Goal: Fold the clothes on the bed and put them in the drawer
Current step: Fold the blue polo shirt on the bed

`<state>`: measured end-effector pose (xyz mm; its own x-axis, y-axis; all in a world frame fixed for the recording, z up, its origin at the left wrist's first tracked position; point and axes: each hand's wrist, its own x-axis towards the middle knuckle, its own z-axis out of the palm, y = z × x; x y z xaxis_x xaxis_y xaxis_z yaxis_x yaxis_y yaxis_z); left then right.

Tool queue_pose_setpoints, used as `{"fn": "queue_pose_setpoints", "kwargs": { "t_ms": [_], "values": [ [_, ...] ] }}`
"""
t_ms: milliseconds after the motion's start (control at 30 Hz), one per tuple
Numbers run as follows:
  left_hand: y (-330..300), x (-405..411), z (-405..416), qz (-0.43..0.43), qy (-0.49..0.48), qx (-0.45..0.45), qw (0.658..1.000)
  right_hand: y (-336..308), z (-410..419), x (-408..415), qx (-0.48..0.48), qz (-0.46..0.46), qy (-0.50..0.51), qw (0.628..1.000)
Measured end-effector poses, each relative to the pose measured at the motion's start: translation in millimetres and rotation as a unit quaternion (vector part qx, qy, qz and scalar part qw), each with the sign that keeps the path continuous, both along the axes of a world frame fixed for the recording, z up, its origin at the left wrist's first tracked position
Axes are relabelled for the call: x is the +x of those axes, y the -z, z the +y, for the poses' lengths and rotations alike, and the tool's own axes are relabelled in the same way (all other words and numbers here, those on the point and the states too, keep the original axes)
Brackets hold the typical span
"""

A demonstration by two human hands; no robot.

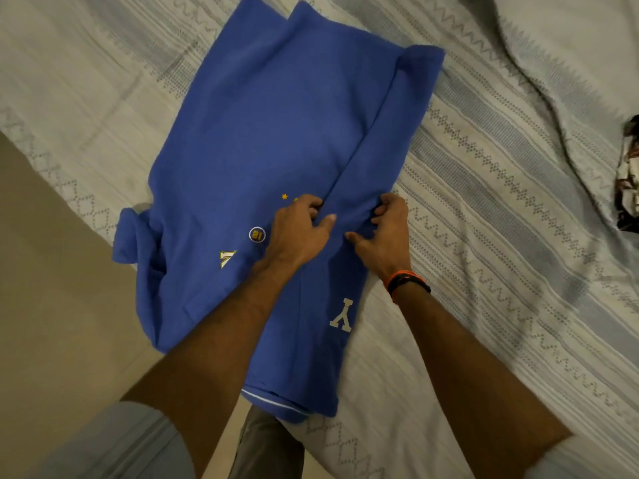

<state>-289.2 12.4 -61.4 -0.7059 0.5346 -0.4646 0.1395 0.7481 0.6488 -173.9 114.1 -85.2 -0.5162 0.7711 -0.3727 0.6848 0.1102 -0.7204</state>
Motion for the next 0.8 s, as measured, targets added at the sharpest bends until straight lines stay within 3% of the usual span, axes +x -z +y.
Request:
{"fn": "queue_pose_setpoints", "kwargs": {
  "t_ms": [167, 267, 533, 800],
  "values": [
    [4, -15, 31, -0.03, -0.036, -0.008, 0.999, -4, 8, -4, -0.016, 0.009, 0.019, 1.0],
    [3, -25, 46, -0.04, -0.025, -0.005, 0.999, -9, 17, -10, 0.027, 0.028, 0.032, 0.999],
    [5, -45, 110, -0.191, -0.083, 0.076, 0.975, -14, 73, -28, -0.029, 0.097, 0.206, 0.973],
    [6, -86, 193, -0.279, -0.093, 0.09, 0.952, -7, 161, -60, -0.099, 0.102, 0.179, 0.974]
  ]
}}
